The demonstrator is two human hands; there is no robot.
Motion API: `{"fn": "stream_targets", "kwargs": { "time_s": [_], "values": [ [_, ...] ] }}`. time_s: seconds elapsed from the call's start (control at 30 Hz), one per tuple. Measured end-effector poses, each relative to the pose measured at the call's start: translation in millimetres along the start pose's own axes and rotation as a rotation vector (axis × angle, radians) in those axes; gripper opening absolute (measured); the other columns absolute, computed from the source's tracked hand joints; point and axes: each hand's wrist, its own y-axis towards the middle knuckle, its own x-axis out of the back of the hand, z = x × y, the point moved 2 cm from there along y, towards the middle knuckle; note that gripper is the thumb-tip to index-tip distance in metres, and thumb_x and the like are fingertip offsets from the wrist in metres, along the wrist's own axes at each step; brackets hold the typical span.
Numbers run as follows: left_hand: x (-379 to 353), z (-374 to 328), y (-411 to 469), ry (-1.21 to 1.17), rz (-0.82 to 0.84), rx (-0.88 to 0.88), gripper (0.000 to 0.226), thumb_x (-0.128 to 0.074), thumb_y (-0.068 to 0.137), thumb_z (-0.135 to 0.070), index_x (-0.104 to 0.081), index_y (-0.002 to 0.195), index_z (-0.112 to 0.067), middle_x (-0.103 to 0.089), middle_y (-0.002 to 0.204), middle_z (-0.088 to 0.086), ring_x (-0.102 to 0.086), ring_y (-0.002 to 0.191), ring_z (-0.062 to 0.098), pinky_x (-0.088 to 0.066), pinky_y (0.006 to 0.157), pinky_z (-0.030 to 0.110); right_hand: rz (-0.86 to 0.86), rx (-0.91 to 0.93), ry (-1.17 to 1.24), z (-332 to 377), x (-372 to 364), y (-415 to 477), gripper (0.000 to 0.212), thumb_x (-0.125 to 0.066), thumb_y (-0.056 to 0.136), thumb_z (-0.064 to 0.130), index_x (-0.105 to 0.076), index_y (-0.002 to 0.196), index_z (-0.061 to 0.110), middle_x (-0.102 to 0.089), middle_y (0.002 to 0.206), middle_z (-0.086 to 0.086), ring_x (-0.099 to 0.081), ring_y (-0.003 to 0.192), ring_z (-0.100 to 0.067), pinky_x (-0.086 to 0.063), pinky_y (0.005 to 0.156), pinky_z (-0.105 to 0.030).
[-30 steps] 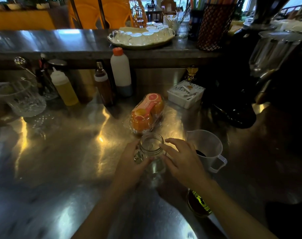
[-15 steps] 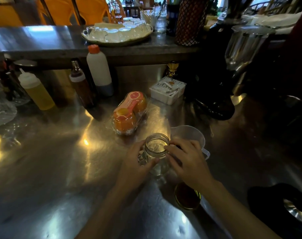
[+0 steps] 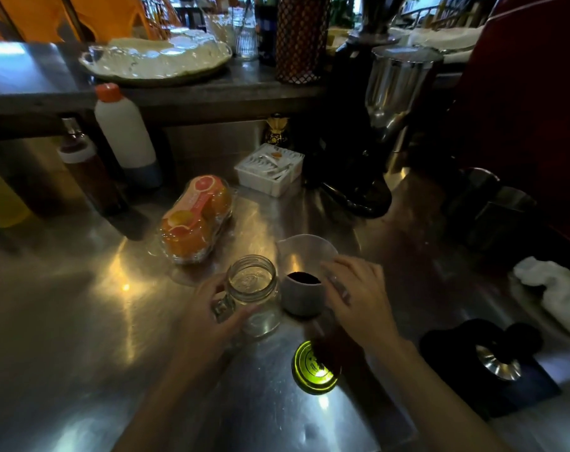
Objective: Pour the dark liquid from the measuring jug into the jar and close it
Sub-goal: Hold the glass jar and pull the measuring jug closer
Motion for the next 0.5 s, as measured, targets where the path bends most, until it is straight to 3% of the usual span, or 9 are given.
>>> {"fn": "stream_targets", "kwargs": {
  "time_s": [0.17, 0.27, 0.4, 0.5],
  "values": [
    [0.6, -0.7, -0.6, -0.011, -0.005, 0.027, 0.051, -0.070, 0.057, -0.044, -0.054, 0.106, -0.035, -0.057, 0.104, -0.020, -0.053, 0.091, -0.022, -0.041, 0.071, -0.001, -0.029, -0.121, -0.041, -21.3, 7.0, -16.5, 0.025, -0.048, 0.083, 0.024, -0.065, 0.093, 0.010, -0.066, 0.092, -0.011, -0.051, 0.089, -0.018, -0.024, 0.071, -0.026],
    [2.1, -0.6, -0.6, 0.014, 0.002, 0.039, 0.050, -0.069, 0.058, -0.047, -0.053, 0.104, -0.040, -0.056, 0.104, -0.026, -0.053, 0.091, -0.023, -0.043, 0.069, 0.002, 0.021, -0.186, 0.020, -26.0, 1.8, -22.9, 0.018, -0.056, 0.080, 0.017, -0.066, 0.095, 0.013, -0.066, 0.090, -0.007, -0.056, 0.086, -0.020, -0.023, 0.069, -0.024],
    [3.0, -1.7, -2.0, 0.000, 0.001, 0.052, 0.045, -0.070, 0.058, -0.048, -0.055, 0.100, -0.045, -0.062, 0.098, -0.033, -0.055, 0.093, -0.019, -0.044, 0.070, 0.003, 0.053, -0.299, 0.235, -32.2, -3.6, -23.6, 0.010, -0.060, 0.086, 0.012, -0.063, 0.089, 0.021, -0.060, 0.084, 0.008, -0.057, 0.078, -0.020, -0.037, 0.070, -0.029],
    [2.4, -2.0, -2.9, -0.032, 0.004, 0.060, 0.045, -0.072, 0.058, -0.045, -0.056, 0.100, -0.043, -0.059, 0.098, -0.045, -0.057, 0.094, -0.015, -0.045, 0.070, 0.004, 0.072, -0.421, 0.432, -37.3, -8.5, -21.6, 0.017, -0.060, 0.085, 0.006, -0.059, 0.083, 0.023, -0.063, 0.083, -0.001, -0.059, 0.078, -0.025, -0.044, 0.067, -0.027]
  ]
}}
